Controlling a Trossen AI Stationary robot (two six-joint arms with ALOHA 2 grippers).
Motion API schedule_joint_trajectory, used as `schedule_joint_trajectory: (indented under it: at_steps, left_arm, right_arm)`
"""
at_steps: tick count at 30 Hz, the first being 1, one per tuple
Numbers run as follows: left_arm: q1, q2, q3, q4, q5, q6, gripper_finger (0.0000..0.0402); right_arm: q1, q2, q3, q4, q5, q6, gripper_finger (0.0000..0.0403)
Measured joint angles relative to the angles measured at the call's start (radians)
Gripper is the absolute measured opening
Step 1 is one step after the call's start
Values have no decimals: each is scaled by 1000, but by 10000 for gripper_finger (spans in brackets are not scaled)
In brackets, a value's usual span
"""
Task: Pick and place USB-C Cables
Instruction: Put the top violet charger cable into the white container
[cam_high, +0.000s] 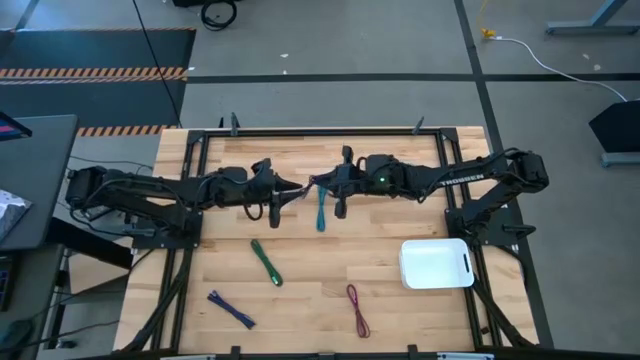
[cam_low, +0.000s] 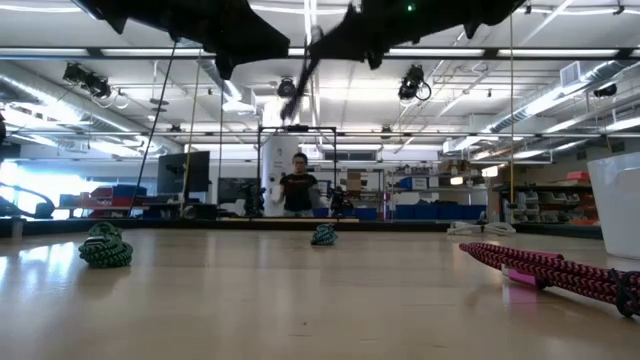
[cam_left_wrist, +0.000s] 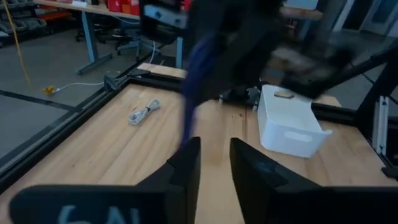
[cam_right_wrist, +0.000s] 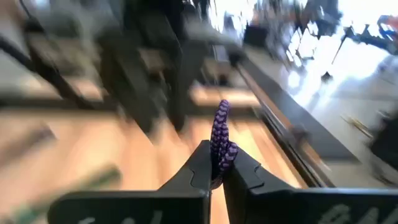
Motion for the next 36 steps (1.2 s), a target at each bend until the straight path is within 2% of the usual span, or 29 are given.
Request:
schedule_joint_trajectory:
  at_steps: [3, 6, 9, 13, 19, 24, 30, 36]
  left_arm:
    - [0, -26, 0, -76, 1, 15, 121]
    - [0, -61, 0, -136, 0, 11, 133]
    - [-4, -86, 0, -211, -1, -5, 140]
    - [-17, -99, 0, -265, -2, -21, 141]
    - [-39, -98, 0, -310, -3, -31, 142]
    - [-45, -98, 0, -311, -4, -32, 142]
    - [-45, -98, 0, -311, -4, -30, 142]
    - [-45, -98, 0, -311, -4, -7, 142]
  right_arm:
    - [14, 0, 47, -171, 101, -93, 19]
    - [39, 0, 97, -319, 174, -117, 18]
    - [66, 0, 187, -501, 178, -117, 18]
    - [114, 0, 336, -825, 178, -68, 18]
    - [206, -1, 534, -1315, 175, 128, 18]
    - [276, -1, 557, -1552, 92, 302, 18]
    - [331, -1, 491, -1680, 10, 481, 18]
    - [372, 0, 427, -1766, -131, 621, 18]
